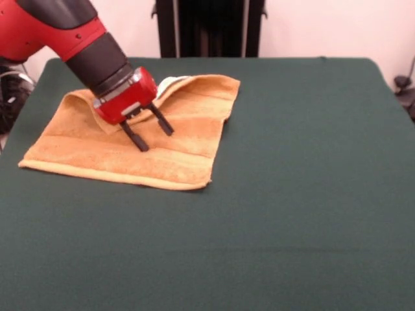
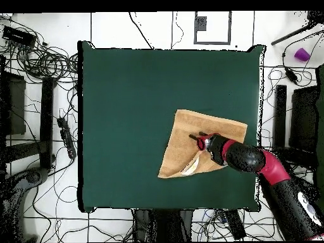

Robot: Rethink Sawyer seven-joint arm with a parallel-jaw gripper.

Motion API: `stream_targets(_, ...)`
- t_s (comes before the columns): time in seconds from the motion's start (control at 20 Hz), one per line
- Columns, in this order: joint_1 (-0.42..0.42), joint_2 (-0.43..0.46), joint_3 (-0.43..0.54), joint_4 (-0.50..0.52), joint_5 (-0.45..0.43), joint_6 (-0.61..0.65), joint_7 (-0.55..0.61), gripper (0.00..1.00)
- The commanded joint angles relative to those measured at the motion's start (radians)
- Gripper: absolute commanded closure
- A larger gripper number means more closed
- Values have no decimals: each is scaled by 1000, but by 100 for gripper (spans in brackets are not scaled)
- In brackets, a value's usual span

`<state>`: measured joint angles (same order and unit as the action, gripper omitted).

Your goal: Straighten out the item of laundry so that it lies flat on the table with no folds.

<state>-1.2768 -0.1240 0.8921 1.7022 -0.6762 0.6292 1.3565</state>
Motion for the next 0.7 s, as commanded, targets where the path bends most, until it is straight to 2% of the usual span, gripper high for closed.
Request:
stream_targets(0.05,192,148,-10,-185,-23,41,-169,0)
stream_targets(0.45,277,232,16,-361,53,120,-283,0)
stream_targets(0.7,304,265,34,-418,34,74,-300,0)
